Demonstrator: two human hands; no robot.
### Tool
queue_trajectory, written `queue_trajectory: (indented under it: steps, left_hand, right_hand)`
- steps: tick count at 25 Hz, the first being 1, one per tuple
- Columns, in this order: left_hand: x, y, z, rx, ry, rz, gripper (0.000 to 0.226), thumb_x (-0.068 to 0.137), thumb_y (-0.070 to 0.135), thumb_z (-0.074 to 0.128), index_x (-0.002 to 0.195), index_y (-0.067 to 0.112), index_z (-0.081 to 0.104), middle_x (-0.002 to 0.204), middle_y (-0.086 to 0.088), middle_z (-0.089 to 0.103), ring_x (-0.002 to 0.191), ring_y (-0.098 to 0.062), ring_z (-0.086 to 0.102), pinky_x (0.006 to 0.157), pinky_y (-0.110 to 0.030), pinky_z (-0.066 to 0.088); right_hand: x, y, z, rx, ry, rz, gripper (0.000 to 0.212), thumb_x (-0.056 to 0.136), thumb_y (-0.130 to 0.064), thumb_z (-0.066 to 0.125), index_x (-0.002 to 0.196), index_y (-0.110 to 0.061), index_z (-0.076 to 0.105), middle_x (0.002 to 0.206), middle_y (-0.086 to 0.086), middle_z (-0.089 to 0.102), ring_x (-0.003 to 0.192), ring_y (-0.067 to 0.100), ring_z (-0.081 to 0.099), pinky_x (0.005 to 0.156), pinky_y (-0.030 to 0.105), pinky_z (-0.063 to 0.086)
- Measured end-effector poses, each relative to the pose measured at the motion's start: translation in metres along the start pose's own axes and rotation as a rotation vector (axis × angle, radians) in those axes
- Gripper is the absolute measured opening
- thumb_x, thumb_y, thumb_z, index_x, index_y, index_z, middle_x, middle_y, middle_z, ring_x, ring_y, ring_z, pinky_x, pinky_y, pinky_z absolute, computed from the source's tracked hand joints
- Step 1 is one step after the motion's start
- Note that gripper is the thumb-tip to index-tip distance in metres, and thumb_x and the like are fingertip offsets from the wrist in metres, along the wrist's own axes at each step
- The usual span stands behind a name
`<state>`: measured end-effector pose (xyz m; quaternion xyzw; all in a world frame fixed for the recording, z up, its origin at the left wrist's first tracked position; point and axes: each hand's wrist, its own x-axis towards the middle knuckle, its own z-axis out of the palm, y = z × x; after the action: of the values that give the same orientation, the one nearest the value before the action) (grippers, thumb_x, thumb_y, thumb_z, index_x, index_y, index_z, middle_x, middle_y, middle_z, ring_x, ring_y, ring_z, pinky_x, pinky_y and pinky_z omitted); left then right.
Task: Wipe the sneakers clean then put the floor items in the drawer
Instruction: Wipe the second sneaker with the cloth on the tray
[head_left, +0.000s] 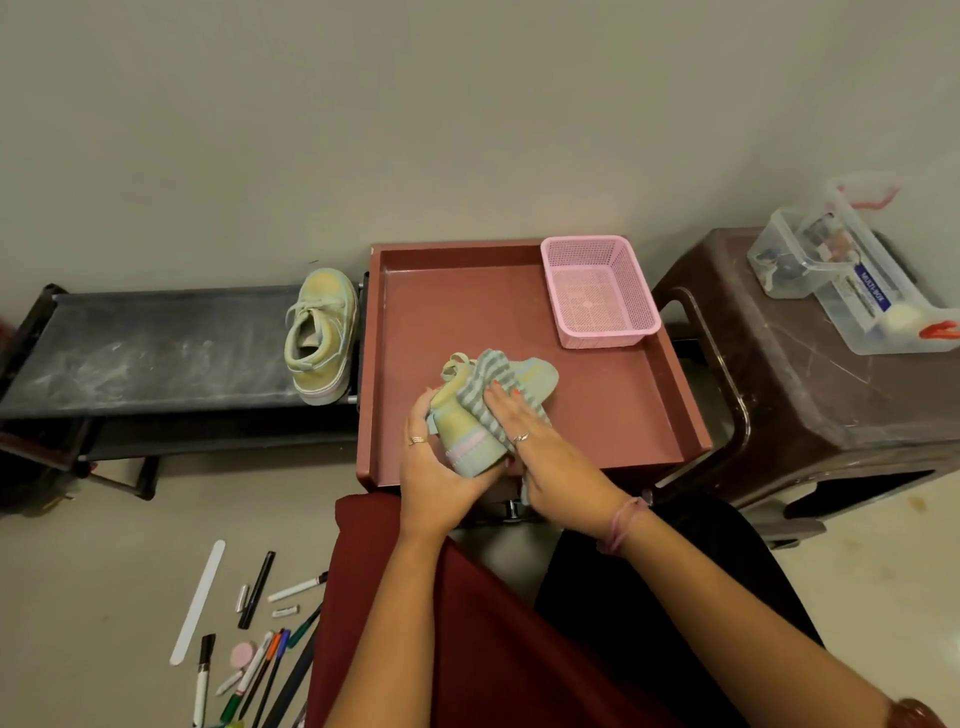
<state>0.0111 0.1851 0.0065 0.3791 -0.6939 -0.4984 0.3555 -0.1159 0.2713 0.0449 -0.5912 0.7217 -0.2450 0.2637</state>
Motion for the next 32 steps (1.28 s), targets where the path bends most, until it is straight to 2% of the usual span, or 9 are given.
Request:
queue_trajectory:
  steps: [3, 8, 13, 19, 22, 24, 26, 28, 32]
  left_hand:
    - [-0.001, -0.006, 0.0, -0.005, -0.001, -0.003, 0.1, 0.051, 0.019, 0.095, 0.135, 0.018, 0.041, 0.133, 0.003, 0.05, 0.125, -0.003, 0.046, 0.101, -0.017, 0.04]
    - [0.004, -0.016, -0.006, 0.03, -0.083, 0.062, 0.096, 0.054, 0.019, 0.094, 0.134, 0.015, 0.041, 0.135, -0.002, 0.05, 0.128, -0.012, 0.046, 0.104, -0.018, 0.037]
    - [0.005, -0.022, -0.012, 0.024, -0.095, 0.033, 0.091, 0.057, 0.022, 0.089, 0.133, 0.021, 0.039, 0.13, 0.0, 0.052, 0.122, -0.012, 0.05, 0.1, -0.019, 0.04]
    - [0.005, -0.021, -0.01, 0.012, -0.101, 0.059, 0.092, 0.057, 0.029, 0.089, 0.134, 0.017, 0.041, 0.135, -0.002, 0.049, 0.13, -0.017, 0.045, 0.107, -0.028, 0.039]
    - [0.007, -0.027, -0.011, -0.089, -0.063, -0.033, 0.096, 0.054, 0.027, 0.09, 0.135, 0.023, 0.038, 0.131, 0.004, 0.051, 0.125, -0.016, 0.051, 0.1, -0.043, 0.048]
    - [0.008, -0.028, -0.014, -0.132, -0.045, -0.084, 0.095, 0.053, 0.019, 0.09, 0.132, 0.029, 0.039, 0.124, 0.013, 0.056, 0.119, -0.012, 0.056, 0.098, -0.041, 0.05]
    - [0.007, -0.027, -0.015, -0.14, -0.036, -0.097, 0.088, 0.057, 0.008, 0.086, 0.129, 0.029, 0.04, 0.117, 0.018, 0.06, 0.112, -0.005, 0.059, 0.097, -0.033, 0.051]
    - [0.007, -0.028, -0.014, -0.132, -0.03, -0.085, 0.089, 0.058, 0.001, 0.087, 0.13, 0.024, 0.04, 0.119, 0.01, 0.06, 0.112, -0.005, 0.059, 0.097, -0.031, 0.05]
    - [0.011, -0.029, -0.014, -0.157, -0.013, -0.081, 0.094, 0.053, 0.005, 0.092, 0.13, 0.023, 0.041, 0.125, 0.01, 0.054, 0.122, -0.01, 0.052, 0.1, -0.037, 0.049]
  right_hand:
    - [0.038, 0.018, -0.016, -0.082, -0.087, 0.068, 0.085, 0.084, 0.01, 0.051, 0.151, -0.018, 0.007, 0.159, 0.0, 0.008, 0.147, 0.013, 0.003, 0.118, 0.024, 0.003]
    - [0.07, 0.007, -0.028, 0.01, -0.092, 0.166, 0.07, 0.084, 0.013, 0.038, 0.149, -0.008, 0.021, 0.156, 0.009, 0.021, 0.145, 0.02, 0.015, 0.113, 0.019, 0.007]
    - [0.027, -0.018, 0.007, 0.02, 0.007, -0.064, 0.08, 0.082, 0.017, 0.036, 0.15, -0.019, 0.016, 0.158, -0.005, 0.014, 0.145, 0.006, 0.006, 0.118, 0.02, 0.006]
    - [0.059, 0.043, -0.019, -0.173, 0.019, 0.212, 0.08, 0.082, 0.014, 0.041, 0.15, -0.018, 0.015, 0.158, 0.003, 0.013, 0.146, 0.019, 0.01, 0.116, 0.024, 0.007]
    - [0.047, 0.003, 0.0, -0.103, -0.014, 0.101, 0.079, 0.085, 0.014, 0.038, 0.151, -0.019, 0.009, 0.159, -0.006, 0.003, 0.146, 0.014, -0.005, 0.114, 0.024, 0.001]
    - [0.02, -0.026, 0.022, -0.071, 0.005, -0.05, 0.086, 0.08, 0.019, 0.038, 0.151, -0.019, 0.009, 0.156, -0.012, -0.001, 0.144, 0.012, -0.011, 0.115, 0.024, 0.0]
    - [0.0, -0.029, 0.04, -0.282, 0.117, -0.209, 0.081, 0.076, 0.015, 0.034, 0.15, -0.012, 0.017, 0.158, -0.002, 0.01, 0.146, 0.023, 0.001, 0.117, 0.031, 0.008]
    - [0.001, -0.011, 0.041, -0.429, 0.194, -0.291, 0.073, 0.076, 0.006, 0.026, 0.148, -0.01, 0.022, 0.155, 0.006, 0.025, 0.144, 0.029, 0.018, 0.116, 0.036, 0.02]
    - [0.027, 0.024, 0.032, -0.321, 0.216, -0.155, 0.08, 0.078, 0.011, 0.042, 0.15, -0.015, 0.016, 0.157, 0.001, 0.018, 0.145, 0.022, 0.013, 0.114, 0.032, 0.029]
